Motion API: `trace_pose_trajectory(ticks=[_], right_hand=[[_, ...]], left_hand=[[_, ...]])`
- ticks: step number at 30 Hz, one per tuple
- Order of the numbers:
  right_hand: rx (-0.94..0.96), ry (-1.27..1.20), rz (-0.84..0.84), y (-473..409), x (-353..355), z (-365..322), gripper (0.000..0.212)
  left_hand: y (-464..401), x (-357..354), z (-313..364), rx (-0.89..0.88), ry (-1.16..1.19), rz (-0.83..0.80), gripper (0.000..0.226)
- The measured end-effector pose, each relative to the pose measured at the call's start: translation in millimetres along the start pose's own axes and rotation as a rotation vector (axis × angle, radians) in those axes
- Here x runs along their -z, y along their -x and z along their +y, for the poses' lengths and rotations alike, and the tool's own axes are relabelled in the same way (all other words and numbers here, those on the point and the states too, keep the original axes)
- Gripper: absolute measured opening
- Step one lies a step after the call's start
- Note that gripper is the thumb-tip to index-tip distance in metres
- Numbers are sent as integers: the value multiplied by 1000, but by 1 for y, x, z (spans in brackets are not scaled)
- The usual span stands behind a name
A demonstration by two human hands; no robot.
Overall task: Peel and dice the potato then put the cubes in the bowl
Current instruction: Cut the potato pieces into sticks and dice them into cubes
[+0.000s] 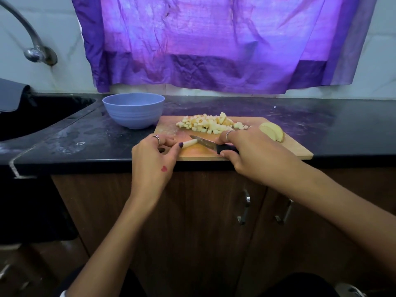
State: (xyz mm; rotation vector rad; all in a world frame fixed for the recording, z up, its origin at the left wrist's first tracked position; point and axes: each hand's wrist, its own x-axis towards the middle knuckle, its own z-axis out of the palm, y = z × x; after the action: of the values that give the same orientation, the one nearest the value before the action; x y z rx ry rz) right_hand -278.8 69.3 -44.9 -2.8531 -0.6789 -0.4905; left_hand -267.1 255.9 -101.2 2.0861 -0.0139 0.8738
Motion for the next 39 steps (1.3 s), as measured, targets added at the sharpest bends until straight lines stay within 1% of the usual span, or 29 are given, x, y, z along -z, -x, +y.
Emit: trace_pose_trajectory(ticks=[2, 4, 5, 9, 15, 22, 24, 27, 30, 35, 39], right_hand=[[33, 79, -2, -2, 1, -2, 30], [53, 147, 51, -5, 1, -1, 29], [46, 139, 79, -5, 0, 1, 30], [-27, -67, 130, -1, 0, 5, 33], [-38, -81, 78, -1, -4, 7, 33], [-42, -89, 31, -17, -8, 0, 27], [-35, -54, 36, -20, -12, -2, 26], [-44, -11, 97, -18, -14, -4, 26], [-48, -86, 153, -11, -10, -5, 30], [-35, -117, 79, -5, -5, -9, 32], [-24, -101, 76, -9, -8, -13, 30]], left_hand=[[0, 0, 0, 5, -2, 0, 11], [0, -1, 0, 12, 0, 2, 10], [0, -1, 0, 16, 4, 3, 9], [-2, -1, 0, 23, 11, 2, 9], [-3, -2, -1, 15, 13, -3, 11], [-3, -2, -2, 18, -2, -12, 13], [-4, -2, -2, 25, 2, -14, 12], [-4, -2, -2, 19, 2, -13, 13], [-3, -2, -2, 16, 9, -24, 13], [-4, -2, -3, 9, 8, -20, 13], [-4, -2, -3, 0, -1, -29, 14]])
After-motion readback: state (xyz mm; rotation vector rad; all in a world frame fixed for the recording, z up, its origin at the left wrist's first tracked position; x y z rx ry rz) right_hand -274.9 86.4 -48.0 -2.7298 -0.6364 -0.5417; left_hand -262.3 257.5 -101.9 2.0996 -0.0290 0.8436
